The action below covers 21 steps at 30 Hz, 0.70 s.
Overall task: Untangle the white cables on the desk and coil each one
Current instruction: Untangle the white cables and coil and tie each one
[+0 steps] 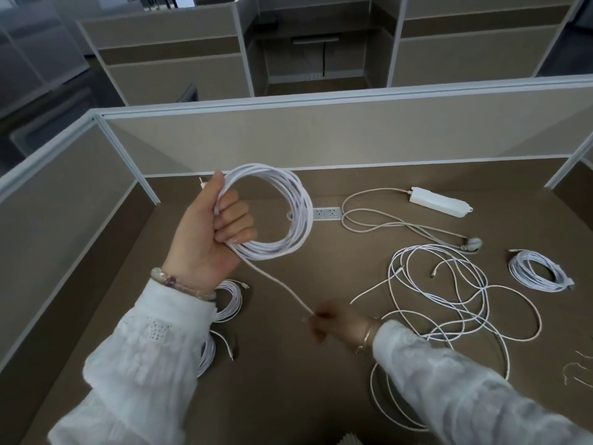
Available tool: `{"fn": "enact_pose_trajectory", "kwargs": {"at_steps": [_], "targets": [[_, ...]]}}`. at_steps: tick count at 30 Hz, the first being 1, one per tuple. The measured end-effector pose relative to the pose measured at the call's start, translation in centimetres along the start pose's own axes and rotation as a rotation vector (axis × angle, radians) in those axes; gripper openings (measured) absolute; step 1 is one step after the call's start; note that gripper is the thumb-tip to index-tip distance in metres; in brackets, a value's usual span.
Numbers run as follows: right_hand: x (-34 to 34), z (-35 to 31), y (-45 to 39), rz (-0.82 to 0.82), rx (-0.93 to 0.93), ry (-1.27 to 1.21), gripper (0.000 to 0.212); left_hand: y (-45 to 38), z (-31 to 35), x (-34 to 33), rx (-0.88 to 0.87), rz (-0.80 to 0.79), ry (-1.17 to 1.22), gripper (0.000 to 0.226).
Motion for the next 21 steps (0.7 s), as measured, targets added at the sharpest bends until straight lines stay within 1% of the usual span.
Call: {"fn": "enact_pose_trajectory", "kwargs": {"at_steps": [2,3,6,7,8,9,11,14,15,16,18,20,21], "targets": [[2.5,2.1,0.0,0.043,-0.063,-0.026,0.042,0.4,0.8,1.0,-0.016,0.018,-0.039,0.054],[3.9,2.9,0.2,0.081,-0.103,-0.010,0.043,0.6,0.9,1.5,-0.015,0.025,-0.056,0.054],[8.1,5.1,1.0,0.178,-0.206,-0.024,0.055,0.9,1.3,3.0,0.006,0.053,-0.100,0.055],[9.3,5.3,1.3,0.185,-0.207,-0.059,0.055,0.9,1.4,3.4,0.010,0.068,-0.115,0.056],[10.2,5.5,1.6,0.175,-0.196,-0.135,0.051,1.0,1.6,3.9,0.011,0.093,-0.137,0.056],[10.9,5.4,1.9,0.163,-0.180,-0.271,0.044,1.0,1.7,4.5,0.007,0.121,-0.163,0.056],[12.3,4.9,2.4,0.150,-0.147,-0.607,0.036,1.0,1.8,5.6,-0.002,0.179,-0.215,0.055],[13.8,2.8,2.8,0.114,-0.104,-0.993,0.046,0.8,1.1,7.1,0.003,0.252,-0.279,0.055],[14.2,1.7,3.0,0.105,-0.088,-1.062,0.045,0.7,0.7,7.4,0.012,0.260,-0.295,0.055],[14.6,0.4,3.1,0.112,-0.059,-1.080,0.037,0.5,0.2,7.5,0.023,0.260,-0.309,0.055],[15.8,-2.4,3.4,0.199,0.035,-1.029,0.013,0.4,-0.7,7.4,0.047,0.253,-0.336,0.056],[16.5,-5.1,3.8,0.275,0.147,-0.969,0.015,0.2,-1.6,6.9,0.067,0.245,-0.363,0.056],[16.4,-6.5,4.0,0.283,0.196,-0.952,0.015,0.1,-2.0,6.7,0.068,0.244,-0.376,0.056]]}}
Point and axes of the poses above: each hand's wrist, its own y-axis away from the middle knuckle, its own x-axis out of the back of the hand, z = x × y, the point moved 8 cm from there along -y, towards the middle knuckle, and after that the axes turned 2 degrees about -x, right-handed, at the moved point
